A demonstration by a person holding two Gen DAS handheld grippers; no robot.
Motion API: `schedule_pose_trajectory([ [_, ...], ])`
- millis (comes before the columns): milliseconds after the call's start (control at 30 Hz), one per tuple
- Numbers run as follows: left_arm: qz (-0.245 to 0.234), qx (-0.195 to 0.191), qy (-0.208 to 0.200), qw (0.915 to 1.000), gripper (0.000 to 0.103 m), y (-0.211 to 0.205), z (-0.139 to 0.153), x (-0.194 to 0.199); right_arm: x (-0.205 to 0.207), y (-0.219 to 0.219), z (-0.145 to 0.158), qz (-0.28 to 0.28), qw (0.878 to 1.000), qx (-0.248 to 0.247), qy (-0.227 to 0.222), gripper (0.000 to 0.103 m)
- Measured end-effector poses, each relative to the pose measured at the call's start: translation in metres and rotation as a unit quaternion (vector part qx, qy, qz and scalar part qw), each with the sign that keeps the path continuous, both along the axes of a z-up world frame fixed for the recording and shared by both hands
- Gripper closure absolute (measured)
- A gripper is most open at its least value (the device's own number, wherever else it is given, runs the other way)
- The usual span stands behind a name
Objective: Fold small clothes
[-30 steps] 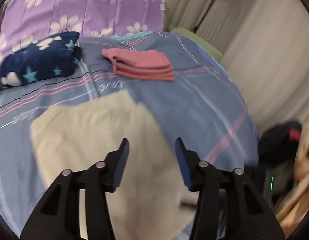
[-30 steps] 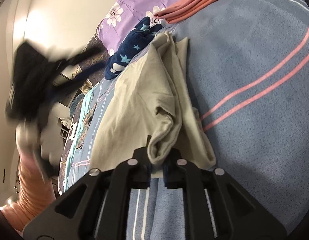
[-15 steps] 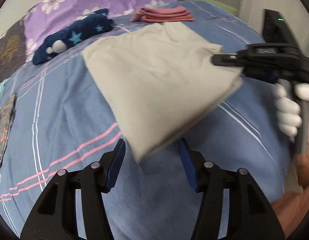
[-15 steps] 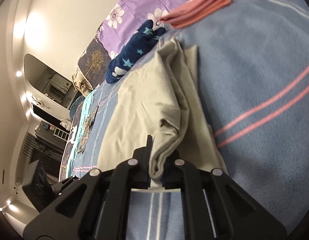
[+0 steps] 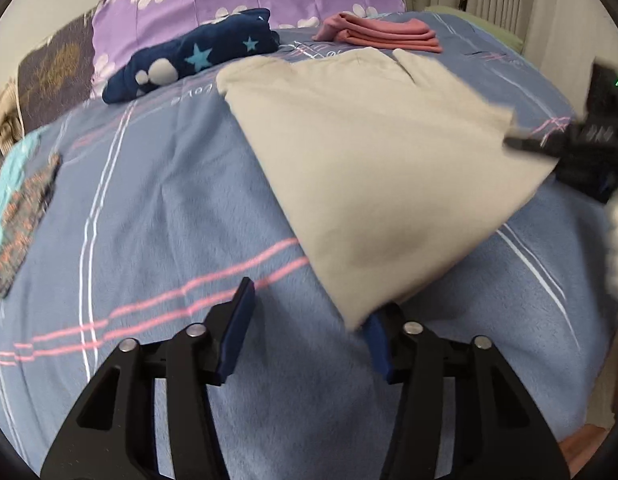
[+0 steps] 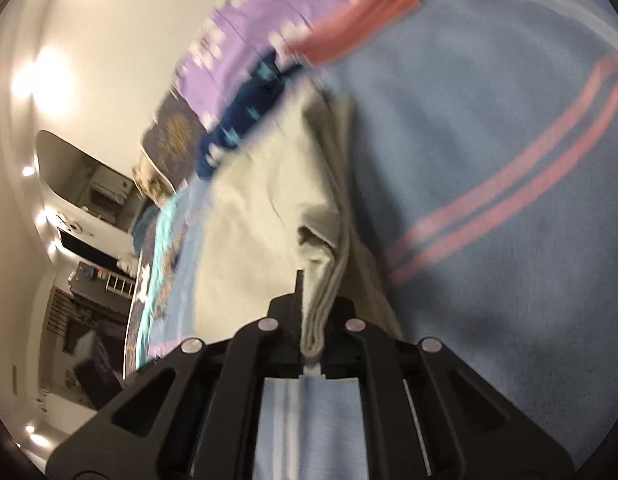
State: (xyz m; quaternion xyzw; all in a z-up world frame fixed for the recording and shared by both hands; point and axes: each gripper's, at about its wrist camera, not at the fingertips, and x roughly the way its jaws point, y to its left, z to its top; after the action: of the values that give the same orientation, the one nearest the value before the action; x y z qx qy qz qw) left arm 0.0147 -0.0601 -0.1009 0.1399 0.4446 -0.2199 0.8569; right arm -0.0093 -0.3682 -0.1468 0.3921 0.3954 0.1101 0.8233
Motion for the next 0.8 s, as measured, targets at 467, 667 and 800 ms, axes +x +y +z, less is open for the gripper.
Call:
schedule_pose_trajectory([
  [467,-0.088,-0.144,0.041,0.9848,0.098,-0.009,0.052,-0.015,0.001,0.033,0.055,0.038,0.987,-0.139,-0.072,0.090],
  [667,-0.062,-0.077,0.081,0.9918,0.098,-0.032,-0.006,0.007,-0.011,0.021,0.048,0.006,0.988,-0.154,-0.025,0.091],
  [800,-0.066,-0.094,0.074,0.9906,0.098,-0.027,-0.007,0.003,-0.025,-0.006,0.040,-0.043,0.986,-0.160,0.007,0.091],
])
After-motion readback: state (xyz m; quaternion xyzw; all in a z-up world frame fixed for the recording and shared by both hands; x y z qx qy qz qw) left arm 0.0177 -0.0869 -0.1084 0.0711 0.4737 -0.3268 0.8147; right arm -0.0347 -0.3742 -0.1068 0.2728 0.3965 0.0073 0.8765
